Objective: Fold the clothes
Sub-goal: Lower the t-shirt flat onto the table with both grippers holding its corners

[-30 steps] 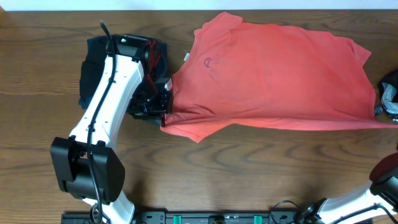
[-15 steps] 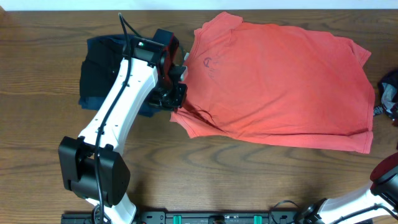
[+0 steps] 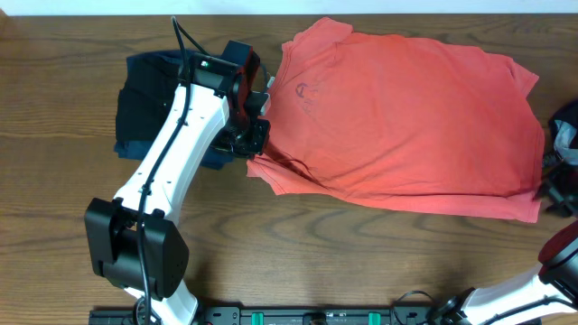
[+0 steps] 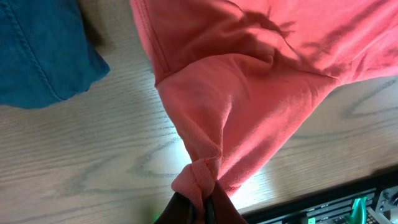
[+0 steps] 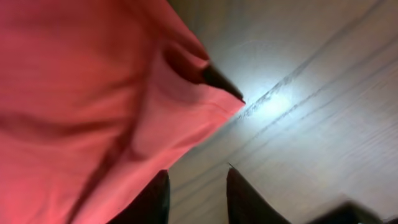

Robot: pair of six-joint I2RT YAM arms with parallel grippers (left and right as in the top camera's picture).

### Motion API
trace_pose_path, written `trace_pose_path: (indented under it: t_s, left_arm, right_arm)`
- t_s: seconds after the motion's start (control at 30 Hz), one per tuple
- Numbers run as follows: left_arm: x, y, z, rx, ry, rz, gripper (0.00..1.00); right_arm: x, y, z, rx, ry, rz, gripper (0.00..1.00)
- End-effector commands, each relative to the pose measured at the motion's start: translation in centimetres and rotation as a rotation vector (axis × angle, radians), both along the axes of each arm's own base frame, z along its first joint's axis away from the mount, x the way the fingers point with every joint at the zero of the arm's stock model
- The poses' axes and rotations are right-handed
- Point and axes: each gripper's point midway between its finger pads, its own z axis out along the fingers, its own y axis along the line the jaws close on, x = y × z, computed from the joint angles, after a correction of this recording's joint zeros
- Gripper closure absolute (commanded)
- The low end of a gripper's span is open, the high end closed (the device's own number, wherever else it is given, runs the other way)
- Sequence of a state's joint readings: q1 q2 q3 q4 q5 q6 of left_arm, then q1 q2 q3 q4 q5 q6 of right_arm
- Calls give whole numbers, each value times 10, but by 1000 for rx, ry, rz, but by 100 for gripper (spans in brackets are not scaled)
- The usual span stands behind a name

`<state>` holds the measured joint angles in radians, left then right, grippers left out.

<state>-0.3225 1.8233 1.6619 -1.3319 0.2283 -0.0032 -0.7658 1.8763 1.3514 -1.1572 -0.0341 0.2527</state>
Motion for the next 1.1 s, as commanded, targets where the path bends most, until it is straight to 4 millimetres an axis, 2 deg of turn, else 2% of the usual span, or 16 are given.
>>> trace_pose_path:
  t_s: [0.0, 0.13, 0.47, 0.63, 0.7, 0.77, 0.93, 1.07]
  left_arm:
    - [-2, 4, 1, 15, 1, 10, 94]
    - [-2, 4, 1, 15, 3, 11, 94]
    - [-2, 4, 1, 15, 3, 10, 94]
    - [-2, 4, 1, 15, 3, 10, 94]
    - [-2, 4, 1, 15, 3, 10, 94]
    - [-2, 4, 1, 15, 3, 10, 94]
    - [-2, 4, 1, 15, 4, 10, 94]
    - [-3, 4, 1, 16, 6, 10, 94]
  right_arm:
    - [-16, 2, -15, 15, 20, -62, 72]
    - [-24, -2, -29, 6, 19, -137, 65]
    - [-26, -6, -52, -32, -14, -213, 63]
    - [-29, -8, -57, -54, -6, -229, 78]
    - [-32, -11, -57, -64, 4, -233, 90]
    - [-33, -14, -55, -64, 0, -243, 98]
    - [-28, -17, -38, -59, -42, -246, 99]
    - [-30, -15, -10, -69, -53, -236, 99]
